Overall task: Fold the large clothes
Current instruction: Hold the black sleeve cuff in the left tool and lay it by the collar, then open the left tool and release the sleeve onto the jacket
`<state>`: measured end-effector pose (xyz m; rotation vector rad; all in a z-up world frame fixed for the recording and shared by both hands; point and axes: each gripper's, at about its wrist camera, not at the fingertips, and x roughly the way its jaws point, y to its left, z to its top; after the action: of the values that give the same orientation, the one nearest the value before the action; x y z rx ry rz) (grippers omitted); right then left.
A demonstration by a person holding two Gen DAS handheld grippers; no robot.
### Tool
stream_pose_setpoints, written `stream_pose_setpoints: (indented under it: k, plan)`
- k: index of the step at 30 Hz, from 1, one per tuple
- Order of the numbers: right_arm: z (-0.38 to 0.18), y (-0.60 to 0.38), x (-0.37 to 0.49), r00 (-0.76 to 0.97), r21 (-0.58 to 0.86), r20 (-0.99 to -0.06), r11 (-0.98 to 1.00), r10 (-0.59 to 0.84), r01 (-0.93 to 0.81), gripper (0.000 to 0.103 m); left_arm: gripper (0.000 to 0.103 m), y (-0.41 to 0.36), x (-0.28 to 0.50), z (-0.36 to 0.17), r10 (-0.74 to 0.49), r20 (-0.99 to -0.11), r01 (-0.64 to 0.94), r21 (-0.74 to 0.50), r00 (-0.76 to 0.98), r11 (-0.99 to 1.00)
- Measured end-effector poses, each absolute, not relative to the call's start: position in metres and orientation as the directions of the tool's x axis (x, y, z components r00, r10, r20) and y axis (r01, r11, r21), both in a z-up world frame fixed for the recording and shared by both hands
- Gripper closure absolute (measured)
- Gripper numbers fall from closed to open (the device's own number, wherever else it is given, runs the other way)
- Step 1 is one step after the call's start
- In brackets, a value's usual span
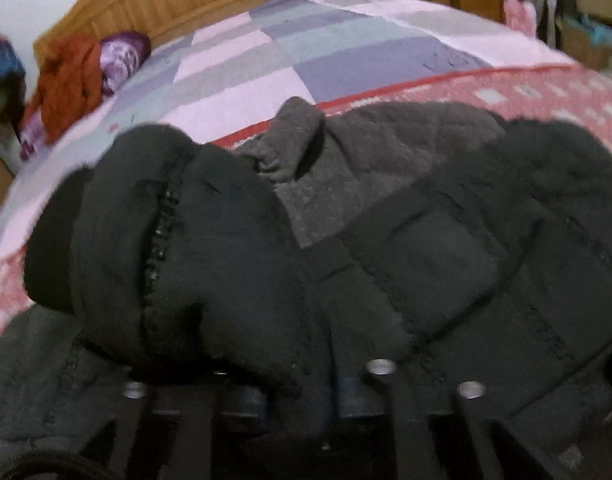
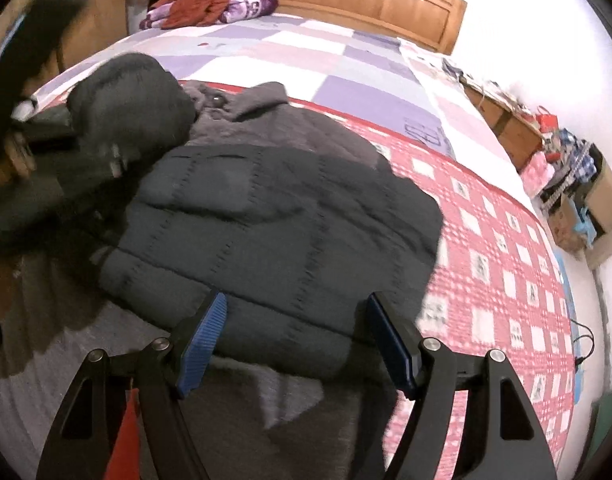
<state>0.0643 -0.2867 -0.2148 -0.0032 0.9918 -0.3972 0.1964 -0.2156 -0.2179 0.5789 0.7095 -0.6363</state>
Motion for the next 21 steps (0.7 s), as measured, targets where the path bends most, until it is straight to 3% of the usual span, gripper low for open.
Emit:
stream_pose_setpoints:
  k: [1, 2, 5, 11, 15, 21]
  plan:
    - [-0.214, -0.291, 0.060, 0.486, -0.172, -0.813, 0.929, -0.322, 0.328, 0.028, 0.054, -0.219, 0.191, -0.218, -0.327, -0.732, 0.702, 0.280, 0.598, 0.655]
    - [-0.214, -0.293, 0.058, 0.487, -0.165, -0.813, 0.929, -0.319, 0.331, 0.028, 0.046, -0.224, 0.183, -0.216, -0.329, -0.720, 0.705, 0.307, 0.611, 0.639]
    - [-0.213, -0.302, 0.051, 0.486, -0.145, -0.815, 0.923, -0.316, 0.357, 0.028, 0.033, -0.229, 0.168, -0.213, -0.371, -0.699, 0.727, 0.311, 0.611, 0.612]
    - [-0.207, -0.313, 0.047, 0.489, -0.124, -0.811, 0.911, -0.322, 0.394, 0.028, 0.028, -0.228, 0.161, -0.195, -0.542, -0.714, 0.814, 0.069, 0.444, 0.577]
    - [-0.201, -0.321, 0.045, 0.490, -0.093, -0.812, 0.898, -0.318, 0.430, 0.028, 0.025, -0.204, 0.153, -0.171, -0.622, -0.643, 0.818, 0.014, 0.448, 0.575]
    - [-0.187, -0.341, 0.038, 0.509, 0.021, -0.806, 0.845, -0.301, 0.534, 0.028, 0.023, -0.157, 0.178, -0.156, -0.564, -0.606, 0.724, 0.027, 0.560, 0.690]
